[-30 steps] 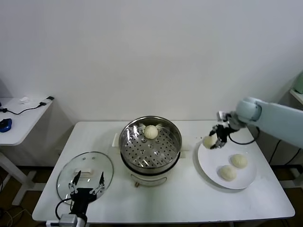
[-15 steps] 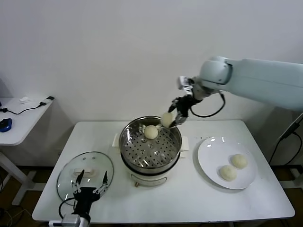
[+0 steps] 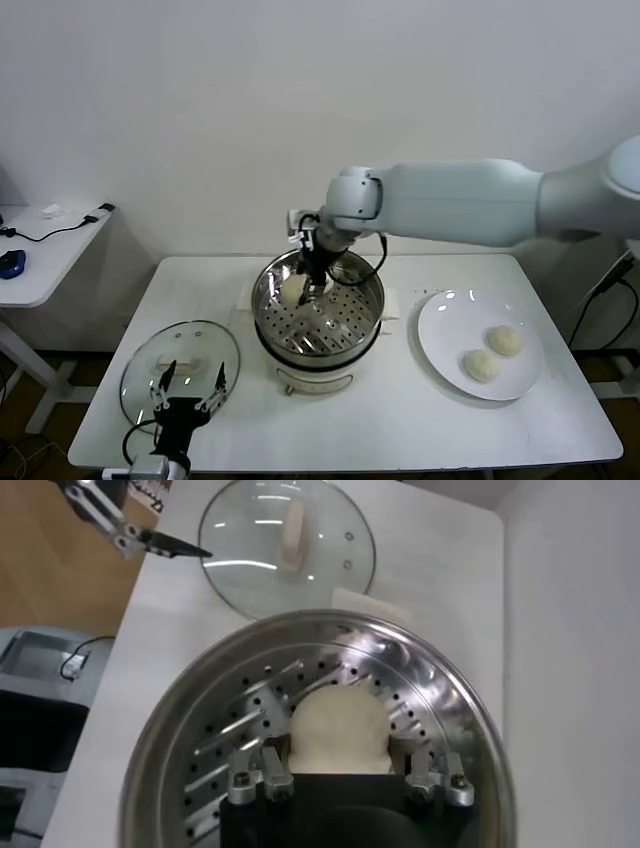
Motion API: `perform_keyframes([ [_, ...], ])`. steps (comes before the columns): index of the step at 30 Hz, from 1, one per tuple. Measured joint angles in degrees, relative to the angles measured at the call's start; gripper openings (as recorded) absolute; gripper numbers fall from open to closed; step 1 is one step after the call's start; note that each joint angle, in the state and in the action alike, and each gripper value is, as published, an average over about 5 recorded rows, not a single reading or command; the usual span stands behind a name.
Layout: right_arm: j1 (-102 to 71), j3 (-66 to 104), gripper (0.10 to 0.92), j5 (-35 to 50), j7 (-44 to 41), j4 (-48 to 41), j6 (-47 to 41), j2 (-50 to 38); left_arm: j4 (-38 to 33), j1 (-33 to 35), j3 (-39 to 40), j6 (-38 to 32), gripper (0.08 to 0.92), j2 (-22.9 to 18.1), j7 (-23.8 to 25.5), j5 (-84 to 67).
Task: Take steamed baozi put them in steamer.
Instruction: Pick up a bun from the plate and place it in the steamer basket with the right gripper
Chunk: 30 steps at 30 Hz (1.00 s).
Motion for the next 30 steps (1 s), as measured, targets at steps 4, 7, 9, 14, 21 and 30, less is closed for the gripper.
perform_keyframes([
  [4,-2.8,0.1,0.653,-0.4,1.0,-3.2,-0.4,2.5,0.1,-0.1,-0.2,0.0,0.823,0.0,0.0,-0.1],
  [7,-4.6,0.2,0.653,-0.7,1.6,-5.0,-0.7,3.9,0.3,-0.3,-0.2,0.0,0.823,0.1,0.1,-0.1],
  [9,-5.5,0.3,0.665,-0.9,1.8,-5.8,-0.8,4.4,0.4,-0.4,-0.1,0.0,0.823,0.1,0.1,-0.1],
  [14,-6.5,0.8,0.783,-1.6,2.1,-6.7,-0.7,5.0,0.4,-0.4,-0.1,0.1,0.823,0.1,0.1,-0.1],
  [21,-4.4,1.9,0.822,-3.3,-0.7,-6.1,2.0,2.9,0.0,-0.6,0.0,0.4,0.823,-0.2,0.3,-0.1],
  [30,4.7,0.9,0.823,-7.1,-12.3,-2.9,9.8,-10.2,-0.2,-1.1,-0.4,0.8,0.823,0.2,0.7,-0.4],
])
